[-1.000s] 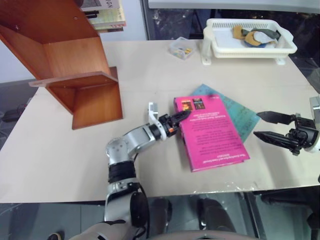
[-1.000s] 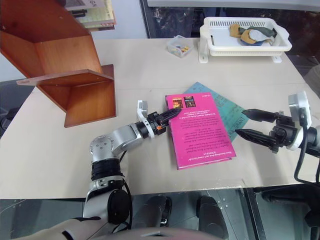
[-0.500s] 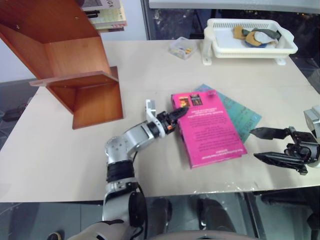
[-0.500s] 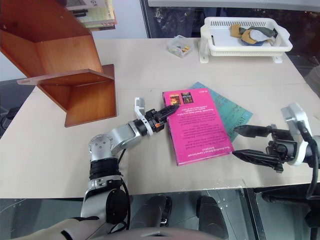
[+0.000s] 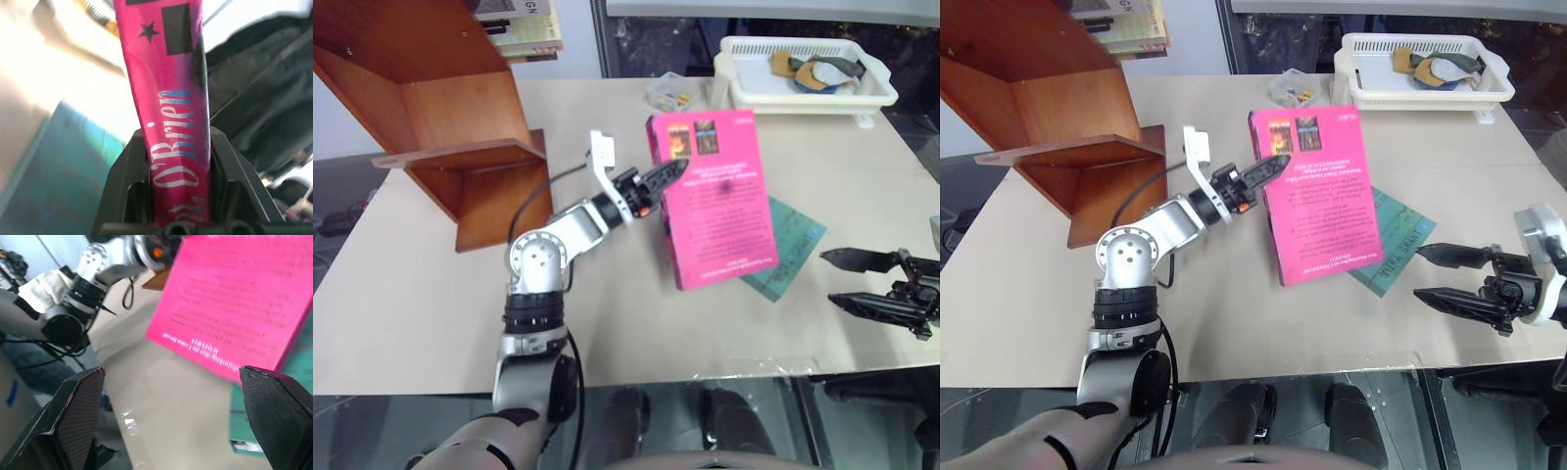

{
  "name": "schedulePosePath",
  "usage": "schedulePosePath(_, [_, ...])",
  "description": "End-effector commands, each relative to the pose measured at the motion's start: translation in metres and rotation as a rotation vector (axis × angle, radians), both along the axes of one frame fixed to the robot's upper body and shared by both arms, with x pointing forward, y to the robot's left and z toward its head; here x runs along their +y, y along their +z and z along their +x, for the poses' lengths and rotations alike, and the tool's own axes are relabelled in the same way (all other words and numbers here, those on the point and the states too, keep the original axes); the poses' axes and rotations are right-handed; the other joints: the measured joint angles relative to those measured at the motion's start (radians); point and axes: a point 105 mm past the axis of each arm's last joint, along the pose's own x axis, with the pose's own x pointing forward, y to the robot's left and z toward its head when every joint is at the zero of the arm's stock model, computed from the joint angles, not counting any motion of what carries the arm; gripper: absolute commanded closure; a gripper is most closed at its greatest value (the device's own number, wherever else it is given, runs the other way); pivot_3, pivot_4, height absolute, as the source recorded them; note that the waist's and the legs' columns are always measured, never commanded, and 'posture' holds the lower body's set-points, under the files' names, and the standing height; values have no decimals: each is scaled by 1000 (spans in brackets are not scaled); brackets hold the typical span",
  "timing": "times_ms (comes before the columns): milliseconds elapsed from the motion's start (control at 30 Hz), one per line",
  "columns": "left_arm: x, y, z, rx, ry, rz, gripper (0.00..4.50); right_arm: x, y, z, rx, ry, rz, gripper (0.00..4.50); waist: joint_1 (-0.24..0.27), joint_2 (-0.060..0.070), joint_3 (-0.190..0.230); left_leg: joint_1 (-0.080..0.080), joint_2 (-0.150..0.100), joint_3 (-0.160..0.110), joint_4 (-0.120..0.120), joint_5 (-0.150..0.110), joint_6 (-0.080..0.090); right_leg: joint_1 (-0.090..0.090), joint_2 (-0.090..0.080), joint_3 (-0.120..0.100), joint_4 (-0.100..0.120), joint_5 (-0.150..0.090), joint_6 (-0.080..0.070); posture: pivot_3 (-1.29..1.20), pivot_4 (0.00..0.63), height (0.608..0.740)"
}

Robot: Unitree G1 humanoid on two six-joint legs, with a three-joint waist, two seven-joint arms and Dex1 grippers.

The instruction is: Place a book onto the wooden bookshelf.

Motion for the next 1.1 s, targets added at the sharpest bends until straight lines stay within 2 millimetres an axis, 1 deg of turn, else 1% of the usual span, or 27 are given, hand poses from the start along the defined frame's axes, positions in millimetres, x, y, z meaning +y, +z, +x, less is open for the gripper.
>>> schedulePosePath(33, [-5,37,-11,-228,-6,29,3237,-6,14,0,-70,-6,-13,0,-1,0,0,0,0,0,0,0,0,0,0,0,0,0,0,0,150,740])
schedulePosePath(100, [-7,52,-15,-346,4,61,3237,-8,14,1,-75,-15,-18,0,-1,0,0,0,0,0,0,0,0,0,0,0,0,0,0,0,150,740])
schedulePosePath(133, [-9,56,-17,-395,8,88,3237,-9,14,2,-76,-17,-19,0,-1,0,0,0,0,0,0,0,0,0,0,0,0,0,0,0,150,740])
schedulePosePath(200, [-12,62,-21,-479,8,138,3237,-9,14,3,-80,-19,-19,0,-1,0,0,0,0,0,0,0,0,0,1,0,0,0,0,0,150,740])
schedulePosePath(367, [-25,78,-30,-767,38,327,3237,-9,15,6,-94,-20,-17,0,-1,0,0,0,0,0,0,0,0,0,1,0,0,0,0,0,150,740])
schedulePosePath(467, [-31,82,-34,-901,49,429,3237,-8,16,8,-98,-20,-17,0,-1,0,0,0,0,0,0,0,0,0,1,0,0,0,0,0,150,740])
schedulePosePath(667, [-39,87,-34,-1151,95,674,3237,-7,15,12,-104,-18,-16,0,-2,-1,1,0,1,0,0,0,1,0,1,0,-1,0,0,0,150,740])
schedulePosePath(733, [-40,88,-31,-1258,120,822,3237,-7,14,16,-105,-15,-12,0,-1,-1,1,0,1,0,0,0,1,0,1,0,-1,0,0,0,150,740])
schedulePosePath(800, [-40,92,-27,-1317,140,912,3237,-8,13,20,-110,-16,-7,0,-2,-1,1,0,1,0,0,0,1,0,2,0,-1,0,0,0,150,740])
schedulePosePath(900, [-40,97,-26,-1368,138,988,3237,-11,14,27,-123,-18,7,0,-2,-2,1,0,1,0,0,0,1,0,2,0,-1,0,0,0,150,740])
schedulePosePath(1100, [-37,96,-15,-1455,93,1200,3237,-16,14,41,-137,-2,41,0,-3,-1,2,0,1,0,0,0,1,0,2,-1,-1,0,0,0,150,740])
